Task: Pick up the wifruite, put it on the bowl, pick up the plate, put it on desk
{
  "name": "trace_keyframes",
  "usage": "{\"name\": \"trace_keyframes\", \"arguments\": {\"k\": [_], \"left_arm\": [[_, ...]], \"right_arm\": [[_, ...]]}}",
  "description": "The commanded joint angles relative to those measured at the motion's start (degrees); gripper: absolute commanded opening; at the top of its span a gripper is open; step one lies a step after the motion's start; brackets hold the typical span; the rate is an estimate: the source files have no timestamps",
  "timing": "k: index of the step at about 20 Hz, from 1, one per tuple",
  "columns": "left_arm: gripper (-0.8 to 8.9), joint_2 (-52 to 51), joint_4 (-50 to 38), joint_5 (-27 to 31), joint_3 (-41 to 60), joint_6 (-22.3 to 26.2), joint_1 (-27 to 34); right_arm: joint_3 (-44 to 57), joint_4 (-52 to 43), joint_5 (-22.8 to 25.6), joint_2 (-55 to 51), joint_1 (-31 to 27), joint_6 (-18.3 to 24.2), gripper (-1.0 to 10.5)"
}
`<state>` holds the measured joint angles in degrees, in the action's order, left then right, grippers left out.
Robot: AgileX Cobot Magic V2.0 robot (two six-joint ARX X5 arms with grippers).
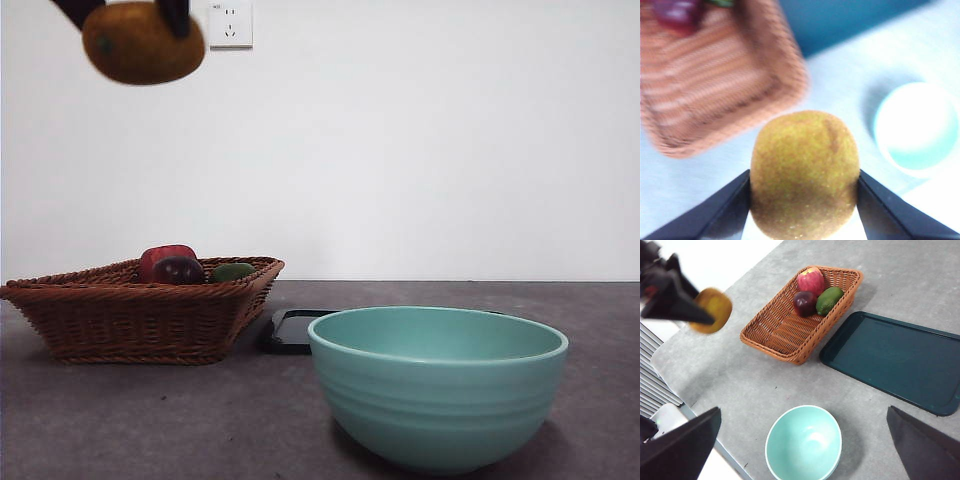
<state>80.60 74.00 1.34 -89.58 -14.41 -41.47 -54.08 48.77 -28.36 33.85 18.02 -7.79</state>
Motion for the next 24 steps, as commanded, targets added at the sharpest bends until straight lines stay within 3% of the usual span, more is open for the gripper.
{"name": "trace_keyframes", "arguments": {"k": [1,11,24], "left_arm": [[2.76,0.74,-0.24,-0.07,-1.25,-2.32,-3.74],[2.76,7.72,-8.09,-0.04,0.87,-9.27,-17.73],[2.76,25.92,-16.9,-0.02,0.87,-9.2,-22.86]], "right_arm": [[-1.11,0.26,-0.2,-0.7,0.33,0.28,7.0],[-1.16,9.18,-0.11,-8.85,0.33,0.33,7.0],[-1.22,10.01,0.11,-11.96,0.33,0.79,7.0]]}}
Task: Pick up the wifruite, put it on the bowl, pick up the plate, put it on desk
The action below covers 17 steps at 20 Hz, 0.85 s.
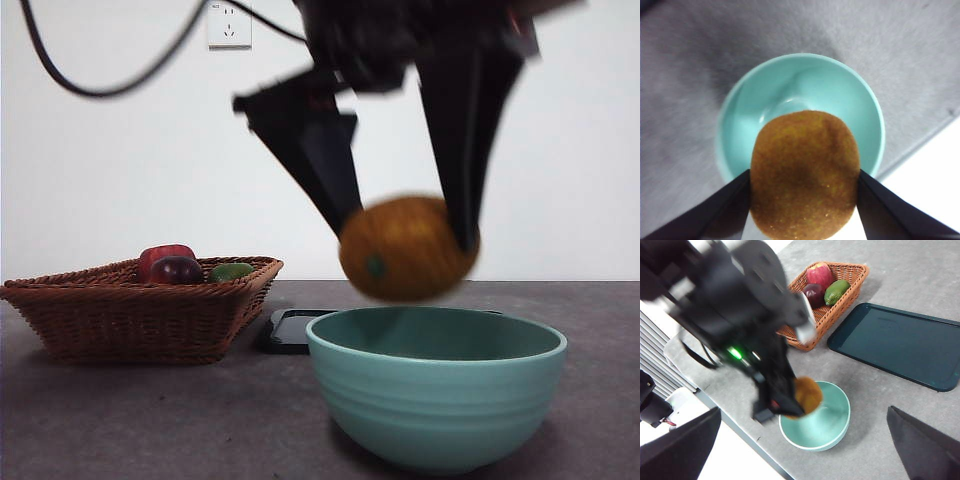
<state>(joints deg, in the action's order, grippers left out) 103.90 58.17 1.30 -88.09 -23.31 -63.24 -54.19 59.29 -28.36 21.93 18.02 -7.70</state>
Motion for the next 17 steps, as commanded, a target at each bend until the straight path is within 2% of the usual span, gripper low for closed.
{"name": "trace_keyframes", "arguments": {"k": [1,17], "left_arm": [[2.76,3.91,-1.92,0.02,-0.61,-0.33,-1.18],[2.76,12.22,-3.91,0.02,-0.61,0.81,-1.64]], "right_arm": [[-1.11,-0.5,0.35,-0.04,0.33,0.72,7.0],[-1.11,-0.5,0.35,-0.02,0.33,0.72,7.0]]}}
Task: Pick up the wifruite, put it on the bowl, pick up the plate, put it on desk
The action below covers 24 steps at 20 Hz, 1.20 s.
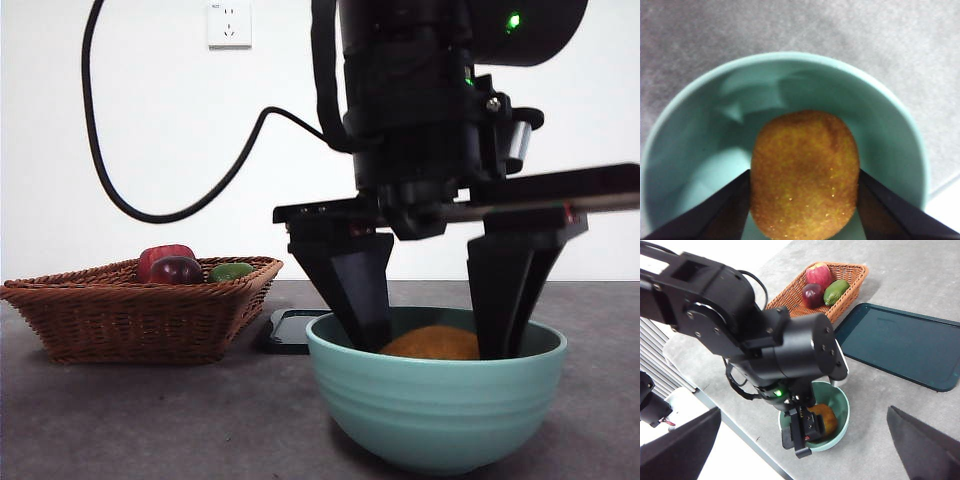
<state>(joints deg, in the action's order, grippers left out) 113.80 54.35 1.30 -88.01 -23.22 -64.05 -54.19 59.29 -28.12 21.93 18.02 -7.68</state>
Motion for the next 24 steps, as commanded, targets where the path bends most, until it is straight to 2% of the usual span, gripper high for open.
{"name": "trace_keyframes", "arguments": {"k": [1,5,8,15,17,20,24], "left_arm": [[2.76,2.4,-0.02,0.0,-0.7,0.94,-0.83],[2.93,2.38,-0.28,0.02,-0.96,1.14,-0.72],[4.14,2.38,-0.09,0.02,-1.49,1.44,-0.57],[4.31,-1.09,1.81,0.7,-3.87,2.82,-0.57],[5.07,-4.07,1.86,0.72,-3.87,3.1,-0.57],[5.12,-10.56,3.89,1.18,-3.87,4.85,-0.57],[5.37,-22.16,6.21,5.73,-3.87,6.27,-0.57]], "right_arm": [[-1.11,-0.5,0.11,-0.04,0.33,0.7,7.0],[-1.11,-0.5,0.11,-0.04,0.33,0.7,7.0],[-1.11,-0.5,0.11,-0.04,0.33,0.7,7.0],[-1.11,-0.48,0.09,-0.04,0.33,0.7,7.0],[-1.11,-0.5,0.11,-0.04,0.33,0.72,7.0],[-1.11,-0.55,0.11,-0.02,0.33,0.81,7.0],[-1.11,-0.52,0.11,-0.04,0.33,0.85,7.0]]}}
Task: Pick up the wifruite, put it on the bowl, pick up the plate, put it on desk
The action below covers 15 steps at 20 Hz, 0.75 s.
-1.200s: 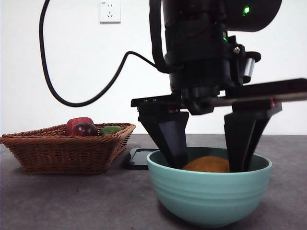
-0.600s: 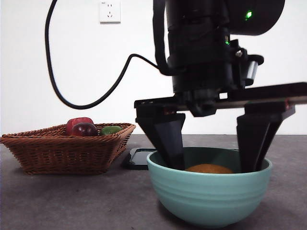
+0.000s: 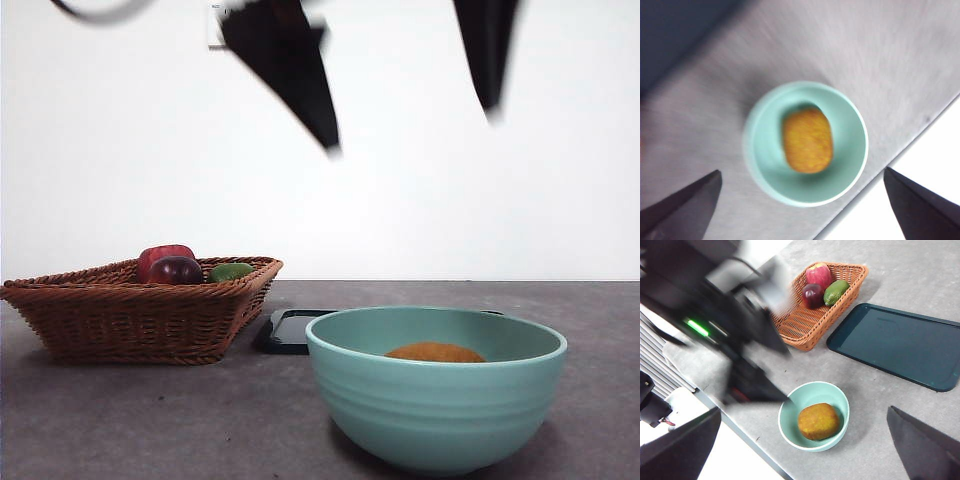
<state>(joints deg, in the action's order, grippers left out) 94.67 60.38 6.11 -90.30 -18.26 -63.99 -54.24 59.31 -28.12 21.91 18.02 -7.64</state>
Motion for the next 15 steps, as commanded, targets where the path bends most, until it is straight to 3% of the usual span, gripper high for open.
{"name": "trace_keyframes", "arguments": {"k": [1,4,7,10,15], "left_arm": [[5.37,-5.9,0.31,1.01,-1.57,1.33,-0.63],[5.38,-14.73,2.78,1.62,-1.57,1.29,-0.57],[6.26,-21.79,8.66,6.47,-1.57,1.14,-0.57],[6.25,-27.93,13.27,7.39,-1.46,3.06,-0.55],[6.26,-39.39,13.73,7.39,3.5,3.26,-0.55]], "right_arm": [[-1.07,-0.55,0.11,-0.02,0.33,0.81,7.0],[-1.07,-0.55,0.13,0.0,0.33,0.81,7.0],[-1.07,-0.55,1.51,0.0,0.33,0.79,7.0],[-1.07,-0.57,1.81,0.0,0.33,0.7,7.0],[-1.07,-0.57,2.78,0.0,0.33,0.66,7.0]]}}
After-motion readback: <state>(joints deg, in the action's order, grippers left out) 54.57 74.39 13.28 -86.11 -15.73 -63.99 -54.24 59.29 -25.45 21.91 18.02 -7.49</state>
